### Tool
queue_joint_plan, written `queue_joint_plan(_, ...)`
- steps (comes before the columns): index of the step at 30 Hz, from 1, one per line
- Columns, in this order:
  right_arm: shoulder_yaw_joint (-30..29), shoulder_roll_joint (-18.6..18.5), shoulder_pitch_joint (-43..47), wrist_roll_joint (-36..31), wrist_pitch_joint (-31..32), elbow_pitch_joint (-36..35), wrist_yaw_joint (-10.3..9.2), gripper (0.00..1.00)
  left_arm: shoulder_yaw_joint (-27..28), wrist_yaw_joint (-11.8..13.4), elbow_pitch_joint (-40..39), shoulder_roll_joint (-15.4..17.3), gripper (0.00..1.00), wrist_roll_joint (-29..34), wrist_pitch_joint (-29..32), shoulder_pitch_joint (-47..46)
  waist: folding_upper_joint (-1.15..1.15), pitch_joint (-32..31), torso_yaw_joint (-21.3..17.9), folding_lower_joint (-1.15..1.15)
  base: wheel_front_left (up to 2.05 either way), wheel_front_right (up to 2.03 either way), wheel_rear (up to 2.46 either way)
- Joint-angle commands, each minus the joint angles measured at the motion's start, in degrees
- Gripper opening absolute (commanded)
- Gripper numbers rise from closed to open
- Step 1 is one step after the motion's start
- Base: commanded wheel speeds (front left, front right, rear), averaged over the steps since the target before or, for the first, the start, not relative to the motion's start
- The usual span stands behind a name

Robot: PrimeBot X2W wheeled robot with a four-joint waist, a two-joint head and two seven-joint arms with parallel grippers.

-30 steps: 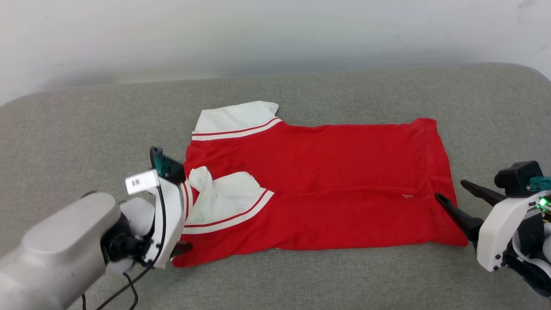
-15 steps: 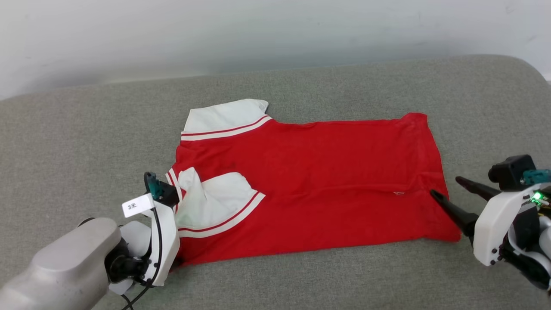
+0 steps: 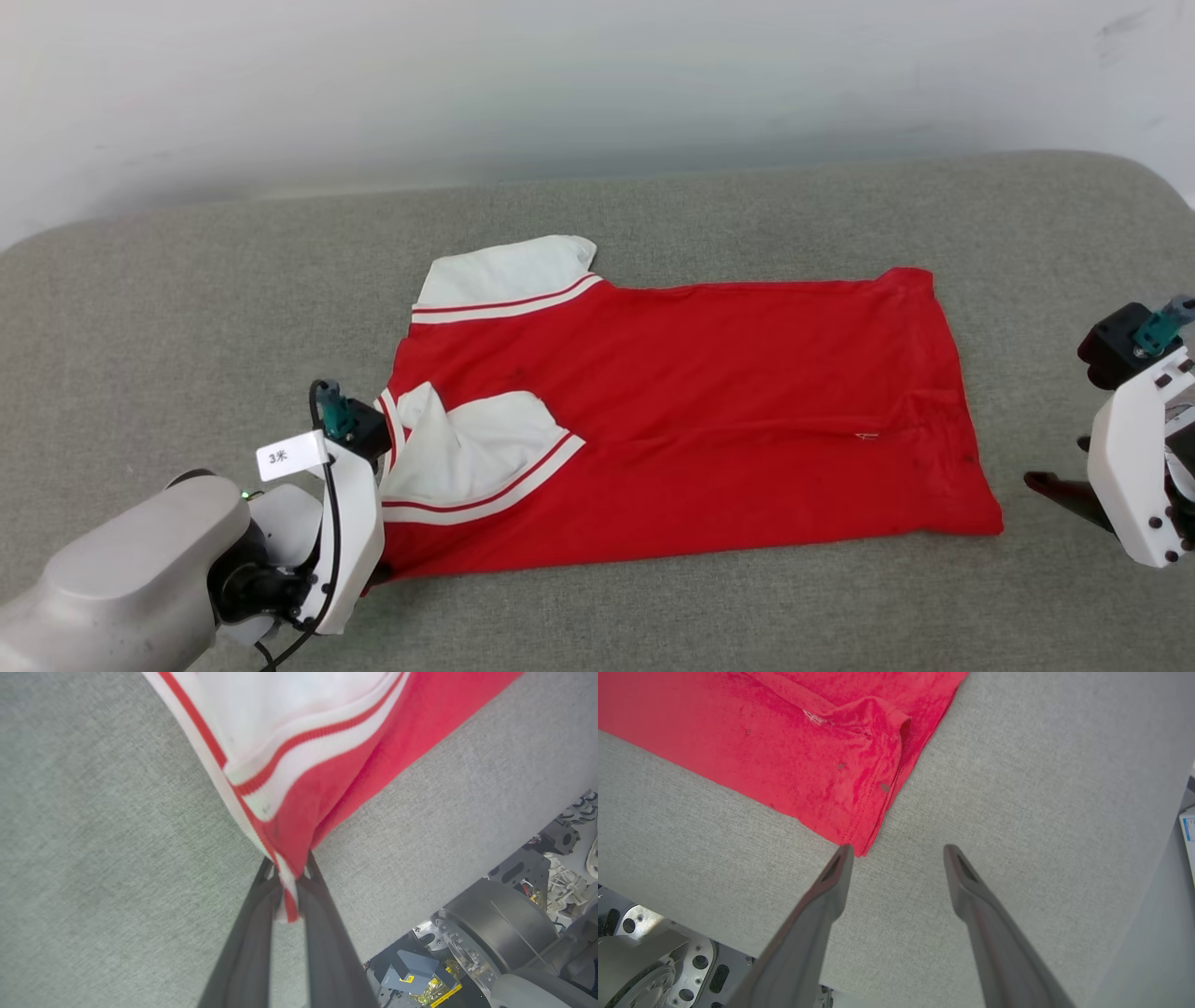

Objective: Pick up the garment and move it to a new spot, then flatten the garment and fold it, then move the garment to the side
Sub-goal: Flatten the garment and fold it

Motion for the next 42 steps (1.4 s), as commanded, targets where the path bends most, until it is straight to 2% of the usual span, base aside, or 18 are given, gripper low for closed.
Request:
queue_joint_plan(1, 0.12, 0.56, -1.05, 1.08, 2.06, 1.12, -0.03, 1.00, 0.10, 0.01, -0.43, 0.41, 0.00, 0.38, -0.13, -0.71, 0.00, 0.62, 0.20, 0.00, 0.00, 0.00, 0.00)
queue_joint_plan(6, -0.33, 4.15, -2.13, 2.13, 4.95, 5.89, -0.03, 1.00, 0.08, 0.02, -2.12, 0.29, 0.00, 1.22, -0.15, -1.76, 0.00, 2.84, 0.94, 0.00, 0.00, 0.00, 0.00)
queue_joint_plan(14, -0.96, 11.77, -0.58, 2.27, 1.74, 16.14, -0.03, 1.00, 0.37, 0.30, -3.63, -0.22, 0.00, 2.10, -0.45, -3.39, 0.00, 5.91, 1.80, 0.00, 0.00, 0.00, 0.00)
queue_joint_plan(19, 3.11, 14.95, 2.72, 1.94, 1.18, 20.19, -0.01, 1.00, 0.42, 0.34, -3.64, -0.66, 0.00, 2.12, -0.59, -3.34, 0.00, 6.94, 2.20, 0.00, 0.00, 0.00, 0.00)
queue_joint_plan(22, 4.36, 15.42, 3.01, 2.58, 0.13, 20.93, 0.06, 1.00, 0.53, 0.36, -3.36, -0.53, 0.00, 1.80, -1.07, -2.75, 0.00, 6.97, 1.95, 0.00, 0.00, 0.00, 0.00)
queue_joint_plan(23, 4.62, 15.25, 2.79, 2.83, -0.47, 20.96, 0.05, 0.03, 0.55, 0.37, -3.21, -0.49, 0.00, 1.60, -1.20, -2.37, 0.00, 6.78, 1.82, 0.00, 0.00, 0.00, 0.00)
queue_joint_plan(24, 4.84, 14.97, 2.54, 3.15, -1.10, 20.75, 0.05, 0.00, 0.63, 0.37, -3.08, -0.46, 0.00, 1.36, -1.35, -2.00, 0.00, 6.49, 1.69, 0.00, 0.00, 0.00, 0.00)
queue_joint_plan(27, 5.05, 13.28, 1.67, 3.83, -3.62, 19.29, 0.04, 0.00, 1.10, 0.35, -2.80, -0.15, 0.00, 0.13, -2.23, -0.79, 0.00, 5.03, 1.35, 0.00, 0.00, 0.00, 0.00)
queue_joint_plan(35, 6.99, 5.66, 2.92, 6.56, -8.98, 11.13, -0.04, 0.00, 1.47, 0.22, -5.12, 2.83, 0.00, -2.98, -3.71, 3.43, 0.00, -0.74, 0.95, 0.00, 0.00, 0.00, 0.00)
queue_joint_plan(42, 8.40, -1.01, 8.50, 9.15, -10.00, 4.12, -0.05, 0.00, 1.00, 1.87, -10.23, 6.10, 0.00, -5.48, -4.44, 9.12, 0.00, -3.56, 1.02, 0.00, 0.00, 0.00, 0.00)
